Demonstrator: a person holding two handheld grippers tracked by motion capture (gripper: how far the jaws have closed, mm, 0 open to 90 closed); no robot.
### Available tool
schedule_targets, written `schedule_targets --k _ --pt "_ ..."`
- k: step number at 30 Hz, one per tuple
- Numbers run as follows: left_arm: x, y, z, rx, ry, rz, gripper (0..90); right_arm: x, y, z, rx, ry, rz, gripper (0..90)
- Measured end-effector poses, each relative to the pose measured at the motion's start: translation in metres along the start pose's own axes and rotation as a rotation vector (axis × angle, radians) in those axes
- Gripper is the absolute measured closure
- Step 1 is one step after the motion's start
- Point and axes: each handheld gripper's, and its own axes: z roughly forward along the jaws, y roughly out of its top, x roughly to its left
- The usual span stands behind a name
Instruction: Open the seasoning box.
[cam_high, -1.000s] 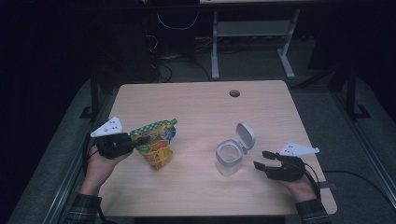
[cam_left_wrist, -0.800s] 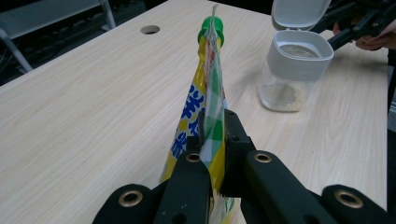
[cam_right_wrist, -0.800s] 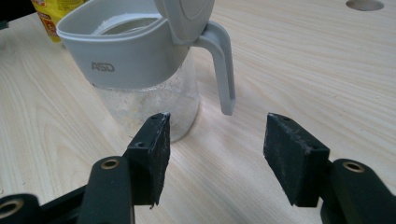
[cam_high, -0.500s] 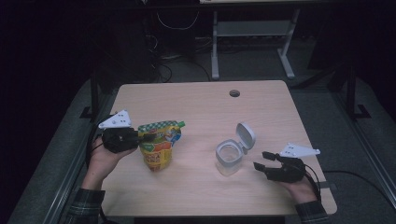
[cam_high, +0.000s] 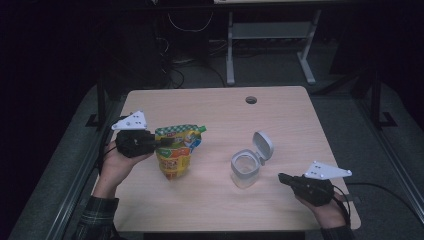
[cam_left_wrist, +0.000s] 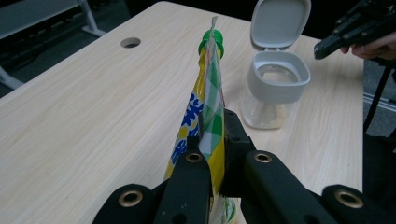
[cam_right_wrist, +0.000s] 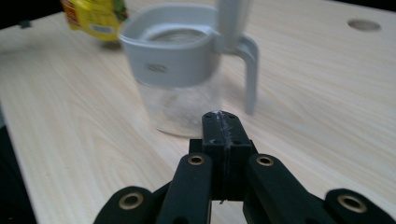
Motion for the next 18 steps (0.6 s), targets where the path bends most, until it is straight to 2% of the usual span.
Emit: schedule_targets --k 5,9,18 --pt "-0.002 0.007 -0.001 -0.016 -0.022 0.011 89.7 0.017 0.012 0.006 -0.046 0.052 -0.011 89.8" --pt "-0.004 0.012 0.0 -0.025 -0.042 0.016 89.7 0.031 0.024 0.014 -0.063 0.06 -0.029 89.9" --pt "-0.01 0.025 0.006 -0.034 -0.079 0.039 89.7 0.047 0.045 0.032 -0.095 0.099 -0.05 89.8"
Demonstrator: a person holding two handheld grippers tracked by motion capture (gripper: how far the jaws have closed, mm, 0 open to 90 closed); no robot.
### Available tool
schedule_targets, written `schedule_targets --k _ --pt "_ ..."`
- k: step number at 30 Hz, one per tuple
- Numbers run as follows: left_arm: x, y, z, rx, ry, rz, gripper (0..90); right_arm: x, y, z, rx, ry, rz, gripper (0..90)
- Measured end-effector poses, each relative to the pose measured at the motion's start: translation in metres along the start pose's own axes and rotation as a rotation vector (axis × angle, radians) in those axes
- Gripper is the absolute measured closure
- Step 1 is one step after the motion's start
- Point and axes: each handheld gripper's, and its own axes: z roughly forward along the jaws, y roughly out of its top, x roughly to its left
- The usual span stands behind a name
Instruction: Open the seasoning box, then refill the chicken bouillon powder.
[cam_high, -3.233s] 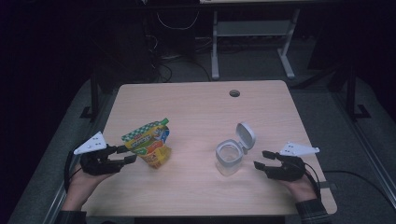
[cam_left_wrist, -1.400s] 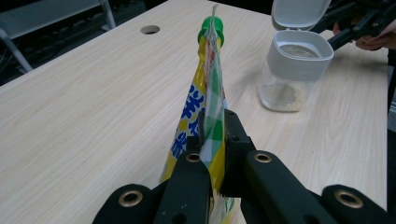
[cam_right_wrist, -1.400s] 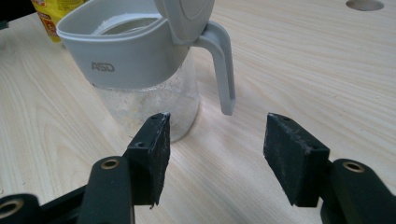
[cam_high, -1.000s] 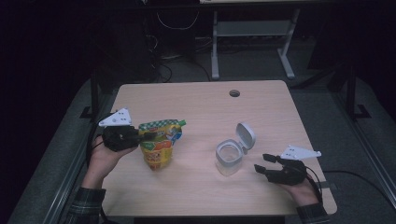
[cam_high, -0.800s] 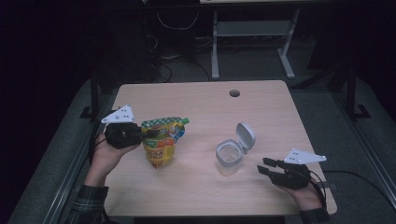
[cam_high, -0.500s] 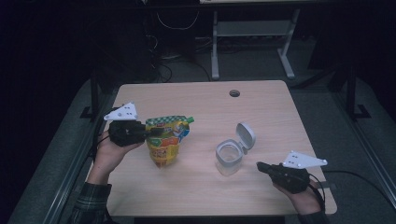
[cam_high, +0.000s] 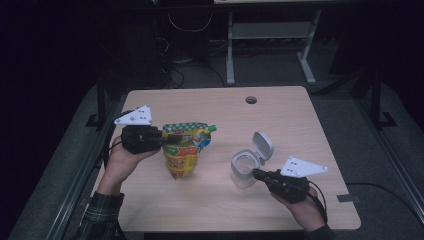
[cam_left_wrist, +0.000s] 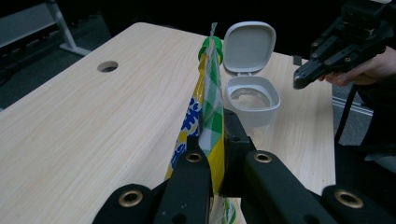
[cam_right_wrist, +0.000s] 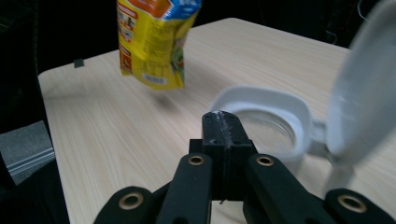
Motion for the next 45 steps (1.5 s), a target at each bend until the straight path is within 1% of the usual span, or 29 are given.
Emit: schedule_targets --k 2,4,6,12,15,19,23,25,30,35,39,41,43,45 --pt "-0.001 0.003 0.002 -0.003 -0.005 0.008 89.7 0.003 0.005 0.007 -0.002 0.004 -0.012 89.8" --pt "-0.002 0.005 0.003 -0.008 -0.011 0.011 89.7 0.006 0.009 0.015 0.003 0.014 -0.023 89.8" --pt "-0.002 0.007 0.005 -0.014 -0.018 0.01 89.7 0.008 0.011 0.022 0.006 0.013 -0.031 89.8" --pt "-0.004 0.011 0.008 -0.019 -0.039 0.016 89.7 0.007 0.018 0.042 0.022 -0.006 -0.028 89.8" --pt "-0.005 0.013 0.009 -0.02 -0.044 0.015 89.7 0.006 0.023 0.05 0.018 -0.013 -0.028 89.8" --pt "-0.007 0.015 0.011 -0.02 -0.05 0.022 89.7 0.008 0.028 0.062 0.019 -0.02 -0.041 89.8" --pt "-0.009 0.017 0.011 -0.026 -0.055 0.022 89.7 0.01 0.032 0.073 0.015 -0.036 -0.033 89.9" --pt "-0.009 0.018 0.011 -0.029 -0.062 0.02 89.7 0.009 0.034 0.077 0.014 -0.046 -0.03 89.9" --pt "-0.012 0.024 0.009 -0.037 -0.083 0.021 89.7 0.009 0.039 0.086 0.017 -0.047 -0.023 89.9" --pt "-0.015 0.031 0.008 -0.05 -0.098 0.036 89.7 0.011 0.044 0.094 0.015 -0.05 -0.03 89.8" --pt "-0.017 0.035 0.008 -0.063 -0.11 0.034 89.7 0.011 0.044 0.1 0.02 -0.044 -0.035 89.8" --pt "-0.018 0.037 0.01 -0.062 -0.116 0.042 89.7 0.013 0.044 0.102 0.018 -0.043 -0.029 89.8" --pt "-0.02 0.039 0.011 -0.059 -0.119 0.046 89.7 0.015 0.046 0.103 0.026 -0.051 -0.03 89.9" --pt "-0.021 0.04 0.012 -0.062 -0.124 0.048 89.7 0.016 0.049 0.103 0.007 -0.052 -0.041 89.9"
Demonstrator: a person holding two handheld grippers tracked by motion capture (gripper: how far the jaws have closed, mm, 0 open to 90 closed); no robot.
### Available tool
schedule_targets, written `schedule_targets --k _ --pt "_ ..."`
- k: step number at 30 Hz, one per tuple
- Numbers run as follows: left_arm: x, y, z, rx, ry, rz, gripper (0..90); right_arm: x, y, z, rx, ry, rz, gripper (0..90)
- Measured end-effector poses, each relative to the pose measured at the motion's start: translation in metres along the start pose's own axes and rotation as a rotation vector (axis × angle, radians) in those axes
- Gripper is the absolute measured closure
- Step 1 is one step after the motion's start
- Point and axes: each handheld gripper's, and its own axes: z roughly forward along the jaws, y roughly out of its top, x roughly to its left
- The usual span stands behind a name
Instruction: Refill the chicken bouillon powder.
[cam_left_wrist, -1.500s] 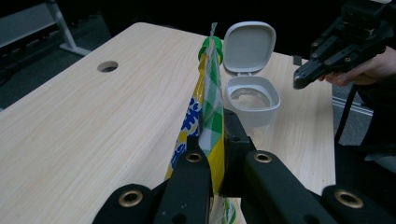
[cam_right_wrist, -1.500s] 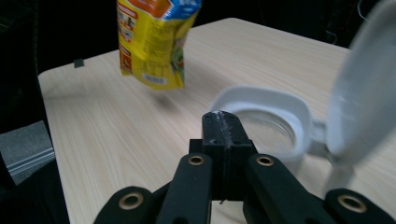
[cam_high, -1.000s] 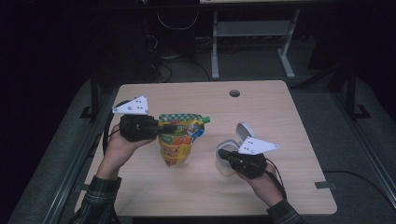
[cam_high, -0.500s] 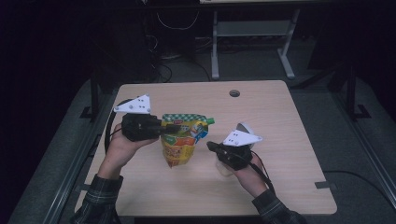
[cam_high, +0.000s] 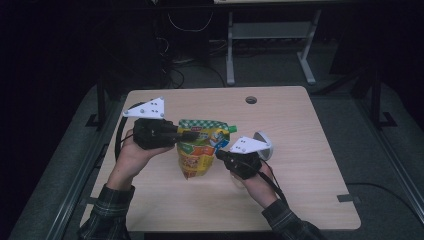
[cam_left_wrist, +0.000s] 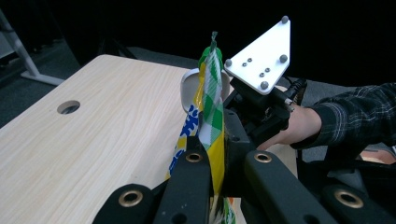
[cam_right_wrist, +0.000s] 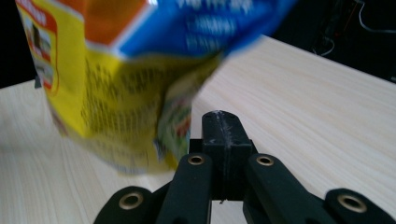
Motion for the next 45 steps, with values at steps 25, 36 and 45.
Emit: schedule_targets --k 25,36,45 --pt "0.005 0.014 0.009 -0.033 -0.02 -0.005 89.6 0.018 -0.004 0.017 -0.1 0.057 -0.012 89.9" --pt "0.007 0.022 0.026 0.007 -0.016 0.01 89.6 0.026 -0.009 0.021 -0.111 0.095 -0.038 89.9" --pt "0.008 0.027 0.04 0.029 -0.032 0.019 89.6 0.031 -0.011 0.026 -0.11 0.121 -0.039 89.9"
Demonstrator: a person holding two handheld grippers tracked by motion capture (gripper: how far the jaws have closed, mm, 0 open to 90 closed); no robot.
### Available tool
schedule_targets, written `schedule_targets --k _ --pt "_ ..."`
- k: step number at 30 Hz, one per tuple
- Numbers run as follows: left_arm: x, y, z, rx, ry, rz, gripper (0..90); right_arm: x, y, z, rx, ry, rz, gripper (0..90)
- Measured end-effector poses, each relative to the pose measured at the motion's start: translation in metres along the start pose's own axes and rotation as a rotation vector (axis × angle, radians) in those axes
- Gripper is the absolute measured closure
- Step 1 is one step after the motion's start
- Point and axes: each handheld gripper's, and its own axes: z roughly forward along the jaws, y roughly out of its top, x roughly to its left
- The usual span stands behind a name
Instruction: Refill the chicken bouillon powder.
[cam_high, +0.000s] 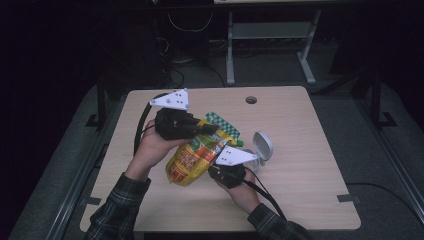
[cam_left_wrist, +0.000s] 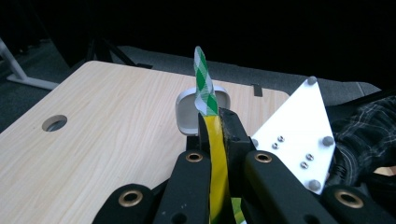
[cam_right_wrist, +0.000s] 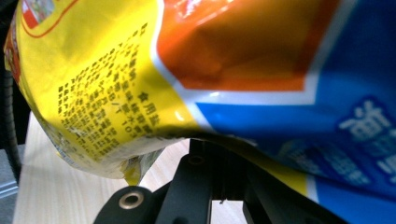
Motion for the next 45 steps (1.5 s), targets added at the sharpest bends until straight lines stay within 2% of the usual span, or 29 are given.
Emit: schedule_targets --k 12,17,23,32,37,45 --pt "0.005 0.006 0.011 0.003 -0.001 -0.004 89.6 0.007 -0.002 0.007 -0.028 0.031 -0.008 89.9" --pt "0.012 0.005 0.015 0.004 -0.014 -0.021 89.6 0.006 -0.003 0.007 -0.03 0.005 -0.02 89.9" --pt "0.018 0.004 0.021 0.037 -0.026 -0.027 89.6 0.008 -0.006 0.008 -0.022 0.008 -0.009 89.9" --pt "0.022 0.011 0.03 0.107 -0.048 -0.024 89.6 0.008 -0.011 0.009 -0.042 -0.008 0.01 89.9" --pt "0.025 0.013 0.035 0.131 -0.046 -0.024 89.5 0.008 -0.012 0.008 -0.041 -0.021 0.003 89.9" --pt "0.023 0.02 0.04 0.164 -0.037 -0.01 89.5 0.007 -0.013 0.008 -0.043 -0.038 0.01 89.9"
